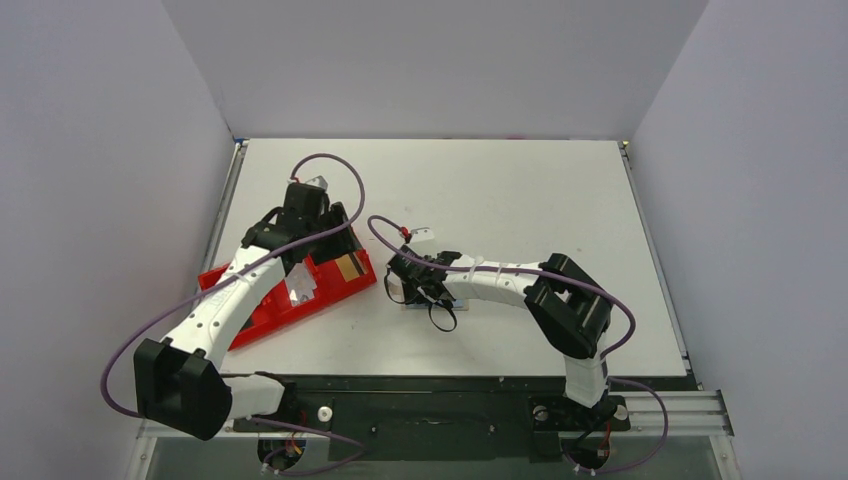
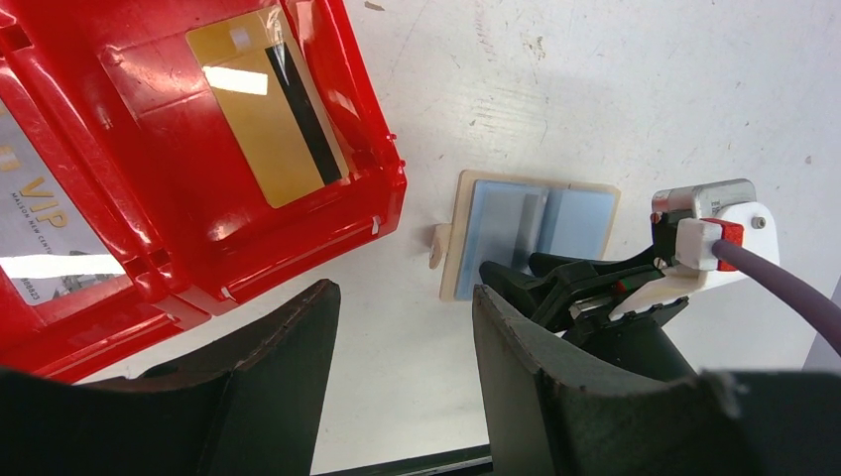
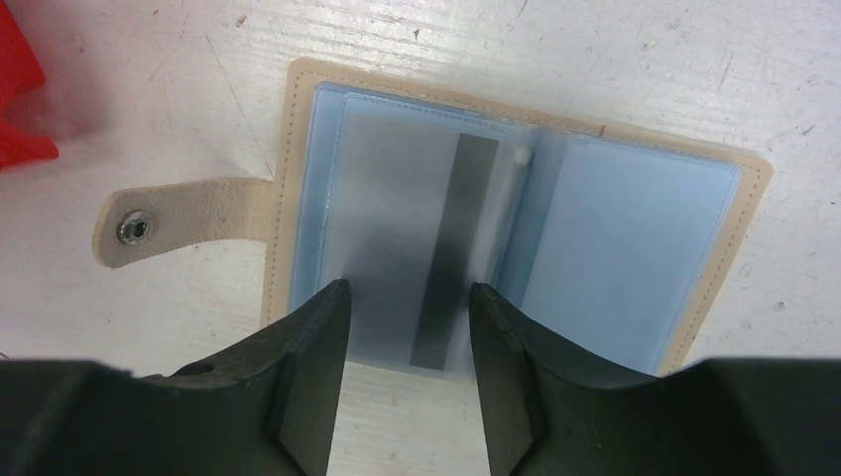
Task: Take the credit cards out of the card holder
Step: Remove the credit card from the card holder.
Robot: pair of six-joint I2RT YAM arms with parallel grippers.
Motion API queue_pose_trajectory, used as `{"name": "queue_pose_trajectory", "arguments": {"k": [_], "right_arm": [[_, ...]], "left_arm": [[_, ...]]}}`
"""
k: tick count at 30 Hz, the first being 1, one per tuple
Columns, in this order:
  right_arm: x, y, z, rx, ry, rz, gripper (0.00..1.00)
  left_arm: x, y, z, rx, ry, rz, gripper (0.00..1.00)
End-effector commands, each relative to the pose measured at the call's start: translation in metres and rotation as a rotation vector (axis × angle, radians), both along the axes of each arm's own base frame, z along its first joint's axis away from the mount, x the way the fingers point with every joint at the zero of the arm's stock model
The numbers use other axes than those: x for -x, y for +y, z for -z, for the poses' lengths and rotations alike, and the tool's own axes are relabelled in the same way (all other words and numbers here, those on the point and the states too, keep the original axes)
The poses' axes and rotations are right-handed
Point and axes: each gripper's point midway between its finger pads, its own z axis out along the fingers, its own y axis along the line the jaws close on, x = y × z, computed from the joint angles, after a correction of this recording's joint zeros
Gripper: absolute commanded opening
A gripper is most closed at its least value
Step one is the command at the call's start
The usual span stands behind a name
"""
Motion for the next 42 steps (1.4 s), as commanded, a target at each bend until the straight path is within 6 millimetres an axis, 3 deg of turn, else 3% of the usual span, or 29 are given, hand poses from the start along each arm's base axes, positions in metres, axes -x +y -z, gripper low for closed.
{"name": "queue_pose_trajectory", "arguments": {"k": [1,8,15,18,27,32,42], "right_arm": [[0.001,-0.002,0.008,0.018,0.010,-0.008,0.41],[0.000,-0.013,0.016,-0.007,0.043,0.015,0.26],[-0.001,-0.022,0.019,-0.076,0.079,0.044,0.00],[0.001,-0.021,0.021,-0.139,0.103,0.041,0.00],[-0.003,-0.014,-0.001,-0.441,0.139,0.052,0.00],[-0.008,-0.007,-0.018,-0.590,0.133,0.049,0.00],[-0.010,-0.009,-0.028,-0.775,0.150,0.078,0.00]], "left_arm": [[-0.009,-0.003,-0.005,0.018,-0.040,0.006,0.50],[-0.008,-0.006,0.001,0.019,-0.020,0.020,0.50],[-0.007,-0.016,0.006,0.021,-0.004,0.049,0.50],[-0.006,-0.024,0.009,0.025,0.005,0.064,0.50],[0.001,-0.049,0.025,0.041,0.045,0.111,0.48],[0.007,-0.062,0.037,0.051,0.074,0.135,0.43],[0.017,-0.095,0.064,0.054,0.133,0.196,0.34]]}}
